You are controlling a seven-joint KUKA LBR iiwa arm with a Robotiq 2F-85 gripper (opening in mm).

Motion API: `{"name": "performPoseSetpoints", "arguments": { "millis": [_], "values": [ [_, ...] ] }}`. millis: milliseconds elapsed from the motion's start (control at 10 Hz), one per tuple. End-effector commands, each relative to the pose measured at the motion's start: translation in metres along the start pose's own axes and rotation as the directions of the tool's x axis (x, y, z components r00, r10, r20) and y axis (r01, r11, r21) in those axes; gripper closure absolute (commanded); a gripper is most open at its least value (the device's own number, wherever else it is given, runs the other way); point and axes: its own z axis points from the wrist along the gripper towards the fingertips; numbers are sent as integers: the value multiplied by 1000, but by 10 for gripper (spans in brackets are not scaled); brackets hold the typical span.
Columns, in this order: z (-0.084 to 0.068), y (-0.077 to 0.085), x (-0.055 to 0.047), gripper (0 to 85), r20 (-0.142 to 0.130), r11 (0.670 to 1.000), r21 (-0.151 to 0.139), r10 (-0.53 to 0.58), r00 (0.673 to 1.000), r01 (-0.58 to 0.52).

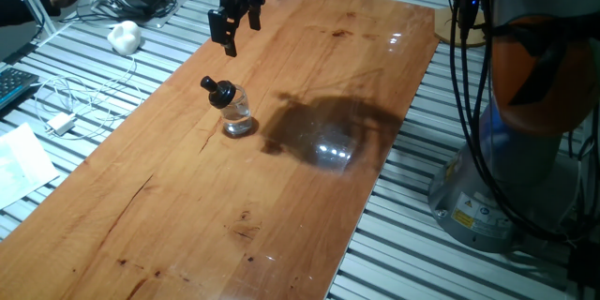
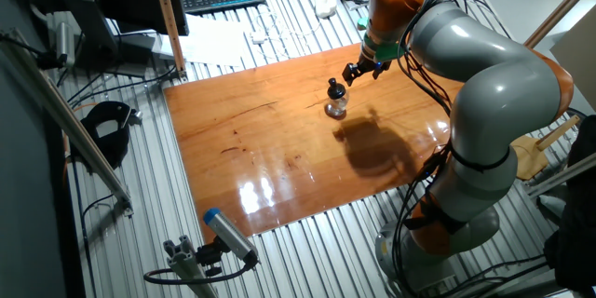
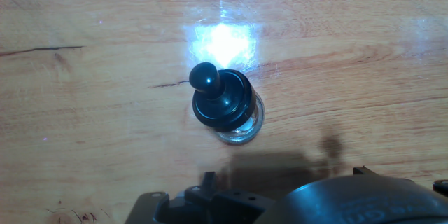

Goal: Screw the lid onto the jar

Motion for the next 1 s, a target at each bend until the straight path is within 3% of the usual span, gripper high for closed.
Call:
{"name": "performPoseSetpoints", "arguments": {
  "millis": [0,900],
  "values": [
    [0,0,0,850,-193,999,34,23,981,-17],
    [0,0,0,850,-194,1000,28,0,981,6]
  ]
}}
